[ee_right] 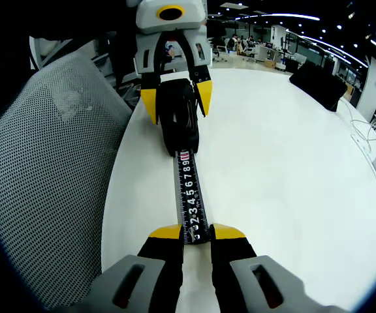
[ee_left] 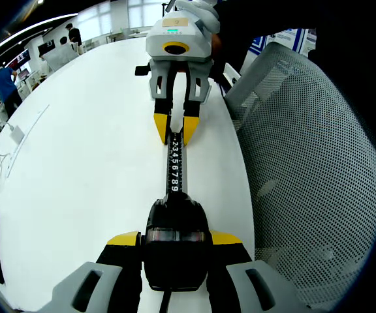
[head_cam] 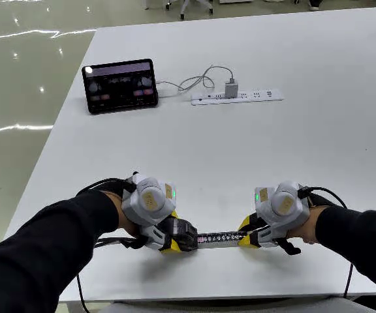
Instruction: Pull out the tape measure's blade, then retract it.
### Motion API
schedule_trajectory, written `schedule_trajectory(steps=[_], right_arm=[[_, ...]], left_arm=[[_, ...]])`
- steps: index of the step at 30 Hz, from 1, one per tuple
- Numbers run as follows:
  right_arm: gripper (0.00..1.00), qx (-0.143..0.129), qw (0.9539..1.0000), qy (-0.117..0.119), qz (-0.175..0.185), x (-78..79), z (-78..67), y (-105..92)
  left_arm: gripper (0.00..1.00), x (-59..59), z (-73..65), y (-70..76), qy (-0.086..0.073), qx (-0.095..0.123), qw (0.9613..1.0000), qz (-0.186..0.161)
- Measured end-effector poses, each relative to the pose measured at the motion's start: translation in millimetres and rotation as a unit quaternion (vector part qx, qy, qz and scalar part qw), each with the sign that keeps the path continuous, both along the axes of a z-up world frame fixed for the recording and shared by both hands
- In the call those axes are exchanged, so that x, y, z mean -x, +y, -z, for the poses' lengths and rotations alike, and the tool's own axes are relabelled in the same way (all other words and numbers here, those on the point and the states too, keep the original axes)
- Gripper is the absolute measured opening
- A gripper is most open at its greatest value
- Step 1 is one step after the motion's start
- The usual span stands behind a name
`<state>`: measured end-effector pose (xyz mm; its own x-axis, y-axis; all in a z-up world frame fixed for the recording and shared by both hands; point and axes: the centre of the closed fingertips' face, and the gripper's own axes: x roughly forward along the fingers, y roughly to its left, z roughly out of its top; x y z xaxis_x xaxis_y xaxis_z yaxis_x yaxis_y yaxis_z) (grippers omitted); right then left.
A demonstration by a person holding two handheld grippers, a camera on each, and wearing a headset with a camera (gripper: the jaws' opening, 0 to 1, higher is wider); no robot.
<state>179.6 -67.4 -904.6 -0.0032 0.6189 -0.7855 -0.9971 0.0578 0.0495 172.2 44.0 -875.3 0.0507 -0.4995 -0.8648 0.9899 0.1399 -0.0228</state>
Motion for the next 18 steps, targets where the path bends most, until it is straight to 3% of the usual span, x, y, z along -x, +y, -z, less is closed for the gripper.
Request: schedule_trajectory(steps=[18], right_arm=[[0.11,0.001,1.0,-0.002,0.005,0.0,1.1,-8.7]], left_arm=[[0.34,0.5,0.1,-0.2,0.001,0.0,1.0,-0.001]])
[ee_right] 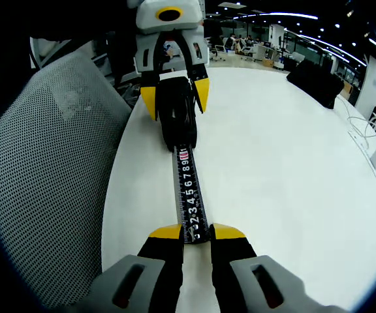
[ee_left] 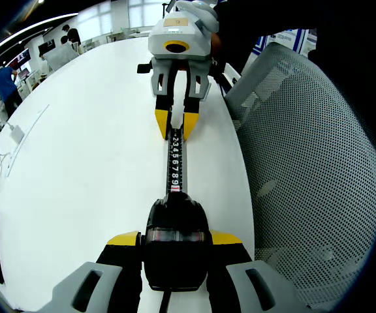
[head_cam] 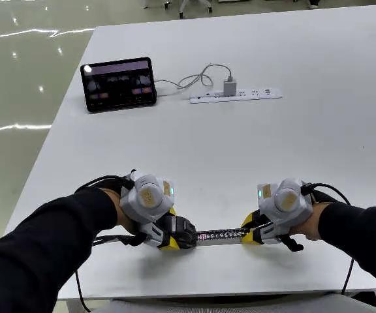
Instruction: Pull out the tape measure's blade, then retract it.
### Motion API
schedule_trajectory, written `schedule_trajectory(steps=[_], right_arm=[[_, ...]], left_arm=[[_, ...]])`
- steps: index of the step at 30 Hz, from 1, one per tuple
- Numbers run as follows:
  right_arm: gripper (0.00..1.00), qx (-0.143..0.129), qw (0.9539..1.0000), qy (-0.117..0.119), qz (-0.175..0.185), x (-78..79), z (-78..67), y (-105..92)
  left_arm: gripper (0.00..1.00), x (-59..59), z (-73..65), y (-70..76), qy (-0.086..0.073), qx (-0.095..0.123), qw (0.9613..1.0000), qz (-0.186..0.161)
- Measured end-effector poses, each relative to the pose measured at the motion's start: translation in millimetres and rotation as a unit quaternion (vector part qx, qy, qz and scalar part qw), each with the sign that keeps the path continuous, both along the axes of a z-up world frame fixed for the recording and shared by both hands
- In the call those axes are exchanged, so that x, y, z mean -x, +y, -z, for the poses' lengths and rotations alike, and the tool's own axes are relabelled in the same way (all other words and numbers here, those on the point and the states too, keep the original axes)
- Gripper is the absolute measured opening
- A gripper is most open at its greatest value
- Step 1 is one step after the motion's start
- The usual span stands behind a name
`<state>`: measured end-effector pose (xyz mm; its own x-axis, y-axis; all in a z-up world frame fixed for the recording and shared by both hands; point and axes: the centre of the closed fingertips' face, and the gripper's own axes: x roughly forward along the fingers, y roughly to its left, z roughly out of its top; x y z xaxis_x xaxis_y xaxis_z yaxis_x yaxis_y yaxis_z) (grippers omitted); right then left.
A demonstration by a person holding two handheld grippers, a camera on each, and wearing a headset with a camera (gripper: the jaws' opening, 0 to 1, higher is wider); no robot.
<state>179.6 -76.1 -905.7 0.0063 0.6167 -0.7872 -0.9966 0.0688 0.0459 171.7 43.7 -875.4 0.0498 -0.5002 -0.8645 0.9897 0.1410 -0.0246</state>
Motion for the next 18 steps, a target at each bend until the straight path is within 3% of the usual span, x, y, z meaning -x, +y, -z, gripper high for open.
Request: schedule_trajectory(steps=[18], right_arm=[[0.11,0.0,1.0,0.002,0.007,-0.2,-0.8,-7.2]], left_arm=[[0.34,0.2,-0.3,-0.3,0.0,0.0,1.0,-0.003]])
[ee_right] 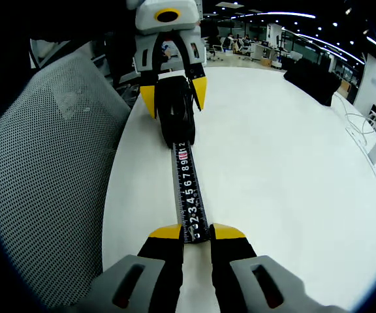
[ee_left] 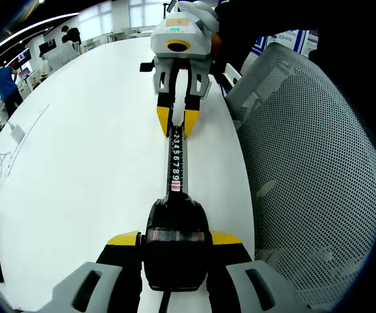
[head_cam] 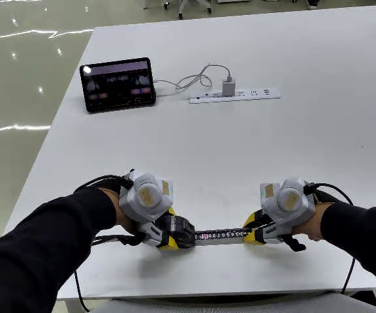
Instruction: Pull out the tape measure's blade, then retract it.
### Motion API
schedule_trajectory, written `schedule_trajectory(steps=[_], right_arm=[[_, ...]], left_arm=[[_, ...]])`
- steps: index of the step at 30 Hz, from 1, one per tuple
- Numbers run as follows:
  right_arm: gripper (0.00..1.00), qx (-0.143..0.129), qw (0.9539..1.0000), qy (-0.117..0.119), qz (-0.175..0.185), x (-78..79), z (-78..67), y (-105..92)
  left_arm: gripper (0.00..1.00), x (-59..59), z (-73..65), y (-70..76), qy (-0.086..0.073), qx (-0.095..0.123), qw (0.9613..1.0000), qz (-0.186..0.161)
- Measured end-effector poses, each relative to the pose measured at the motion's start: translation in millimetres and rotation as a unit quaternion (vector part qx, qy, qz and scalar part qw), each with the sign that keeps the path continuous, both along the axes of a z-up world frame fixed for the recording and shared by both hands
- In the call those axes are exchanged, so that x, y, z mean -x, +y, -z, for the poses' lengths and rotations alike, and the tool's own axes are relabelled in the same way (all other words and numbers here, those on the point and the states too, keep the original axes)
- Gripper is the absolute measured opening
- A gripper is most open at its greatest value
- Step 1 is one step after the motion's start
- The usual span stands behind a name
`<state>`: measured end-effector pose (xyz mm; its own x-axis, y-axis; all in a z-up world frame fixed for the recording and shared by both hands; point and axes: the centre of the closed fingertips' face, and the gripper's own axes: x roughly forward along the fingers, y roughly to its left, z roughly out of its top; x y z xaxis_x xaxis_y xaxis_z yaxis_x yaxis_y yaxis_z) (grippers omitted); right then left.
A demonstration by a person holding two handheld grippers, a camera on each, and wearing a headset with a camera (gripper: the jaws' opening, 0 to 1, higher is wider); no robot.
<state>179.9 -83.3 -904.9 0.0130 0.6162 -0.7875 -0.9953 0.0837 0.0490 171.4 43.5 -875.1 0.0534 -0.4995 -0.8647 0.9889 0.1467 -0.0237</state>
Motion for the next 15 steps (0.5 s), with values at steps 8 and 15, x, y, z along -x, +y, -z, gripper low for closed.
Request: schedule_trajectory(steps=[8,15], right_arm=[[0.11,0.0,1.0,0.0,0.004,-0.6,-0.1,-3.3],[0.11,-0.002,1.0,0.001,0.008,-0.4,0.0,-8.0]], left_arm=[[0.34,-0.1,0.1,0.0,0.0,-0.001,1.0,0.0],[0.34,-0.1,0.2,0.0,-0.001,0.0,1.0,-0.002]])
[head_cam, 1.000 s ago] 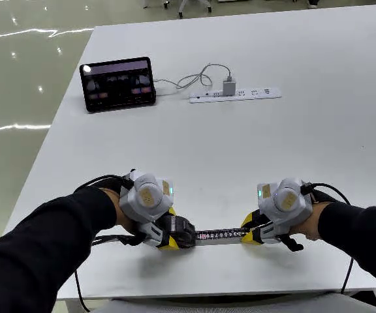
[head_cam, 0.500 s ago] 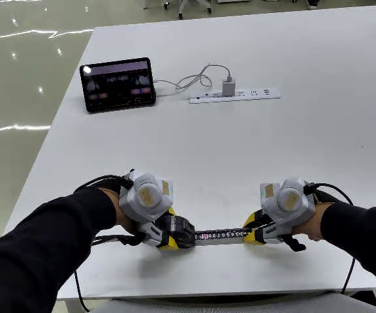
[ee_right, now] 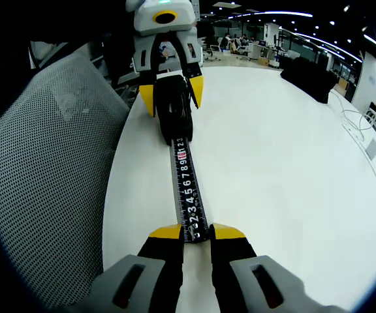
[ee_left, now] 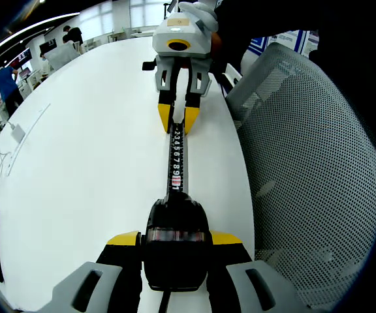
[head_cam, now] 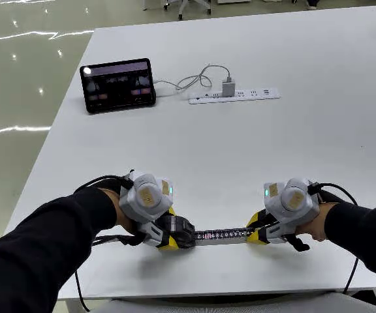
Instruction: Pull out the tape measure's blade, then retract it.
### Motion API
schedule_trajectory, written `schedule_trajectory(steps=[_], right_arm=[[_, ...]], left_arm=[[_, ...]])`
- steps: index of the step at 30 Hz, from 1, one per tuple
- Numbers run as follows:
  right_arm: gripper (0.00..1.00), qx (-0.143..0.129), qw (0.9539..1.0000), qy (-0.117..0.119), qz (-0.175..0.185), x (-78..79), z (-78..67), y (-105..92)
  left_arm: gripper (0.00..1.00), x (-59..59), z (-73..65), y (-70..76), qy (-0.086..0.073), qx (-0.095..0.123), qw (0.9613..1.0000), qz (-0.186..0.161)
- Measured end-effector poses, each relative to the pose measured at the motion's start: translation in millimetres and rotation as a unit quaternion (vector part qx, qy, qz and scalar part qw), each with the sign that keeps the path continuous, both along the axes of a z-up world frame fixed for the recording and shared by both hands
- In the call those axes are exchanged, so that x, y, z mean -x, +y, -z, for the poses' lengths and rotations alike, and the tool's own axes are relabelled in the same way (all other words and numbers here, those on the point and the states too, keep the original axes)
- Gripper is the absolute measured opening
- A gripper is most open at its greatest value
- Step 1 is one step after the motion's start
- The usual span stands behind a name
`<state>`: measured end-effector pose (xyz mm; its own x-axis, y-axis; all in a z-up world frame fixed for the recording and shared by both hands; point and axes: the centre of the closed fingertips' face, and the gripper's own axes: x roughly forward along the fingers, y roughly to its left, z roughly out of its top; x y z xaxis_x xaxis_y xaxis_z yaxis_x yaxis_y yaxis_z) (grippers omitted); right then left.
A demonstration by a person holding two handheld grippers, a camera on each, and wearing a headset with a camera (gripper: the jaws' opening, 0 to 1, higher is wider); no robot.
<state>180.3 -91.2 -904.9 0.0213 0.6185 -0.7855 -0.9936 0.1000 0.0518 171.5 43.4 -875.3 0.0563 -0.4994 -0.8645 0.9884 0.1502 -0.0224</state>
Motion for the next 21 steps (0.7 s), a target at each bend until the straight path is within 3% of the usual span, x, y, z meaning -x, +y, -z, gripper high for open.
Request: schedule_trajectory(steps=[21], right_arm=[[0.11,0.005,1.0,-0.001,0.005,-2.1,0.0,-11.1]], left_arm=[[0.34,-0.7,0.7,0.3,0.001,0.001,1.0,-0.001]])
